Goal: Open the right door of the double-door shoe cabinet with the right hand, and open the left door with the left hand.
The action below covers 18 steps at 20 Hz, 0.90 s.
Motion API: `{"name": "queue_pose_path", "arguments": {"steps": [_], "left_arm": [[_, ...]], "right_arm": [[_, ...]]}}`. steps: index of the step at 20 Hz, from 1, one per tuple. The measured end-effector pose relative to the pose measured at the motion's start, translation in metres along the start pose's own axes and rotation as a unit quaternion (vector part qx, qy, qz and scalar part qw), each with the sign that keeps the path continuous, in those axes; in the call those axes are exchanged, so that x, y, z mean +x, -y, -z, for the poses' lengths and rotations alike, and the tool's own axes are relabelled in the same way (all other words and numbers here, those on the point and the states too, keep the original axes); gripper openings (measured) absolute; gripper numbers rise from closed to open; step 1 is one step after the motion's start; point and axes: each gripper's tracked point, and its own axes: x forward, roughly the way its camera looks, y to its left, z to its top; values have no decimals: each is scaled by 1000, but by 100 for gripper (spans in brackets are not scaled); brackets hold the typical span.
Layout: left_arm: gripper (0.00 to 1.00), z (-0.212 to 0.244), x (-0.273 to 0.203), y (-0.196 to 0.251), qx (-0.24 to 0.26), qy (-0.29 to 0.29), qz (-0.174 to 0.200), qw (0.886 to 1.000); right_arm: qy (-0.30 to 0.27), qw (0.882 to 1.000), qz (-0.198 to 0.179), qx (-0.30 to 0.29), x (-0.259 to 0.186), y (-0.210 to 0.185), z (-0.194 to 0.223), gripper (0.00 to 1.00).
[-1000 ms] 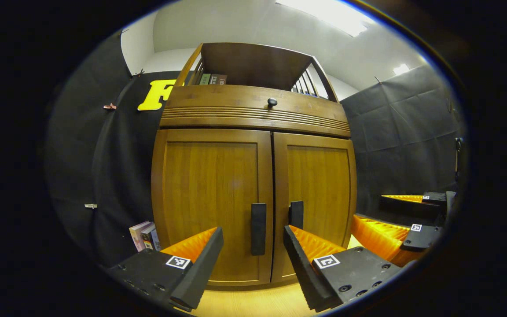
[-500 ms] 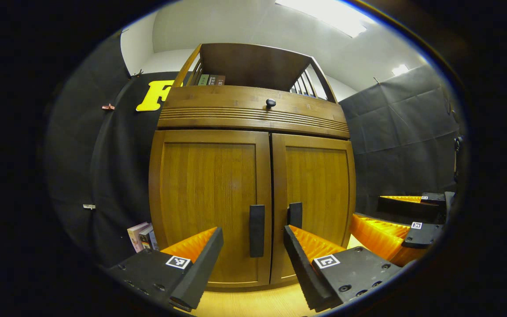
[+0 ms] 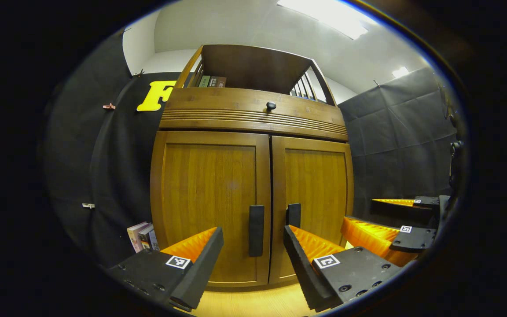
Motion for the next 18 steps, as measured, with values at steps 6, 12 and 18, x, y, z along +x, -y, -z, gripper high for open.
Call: {"name": "queue_pose_path", "arguments": {"steps": [6,12,18], "left_arm": [[87,6,-13,-24,-3,-8,-23,1000],[86,2,-35,-44,-1,1,-45,999],[86,0,-42,-57,6,9,-50,999]], "right_arm": [[-1,1000,-10,5,30,-17,9,97],[-8,1000,12,9,89,-18,33,97],[-59,997,14,44,137,-19,87,92]]}}
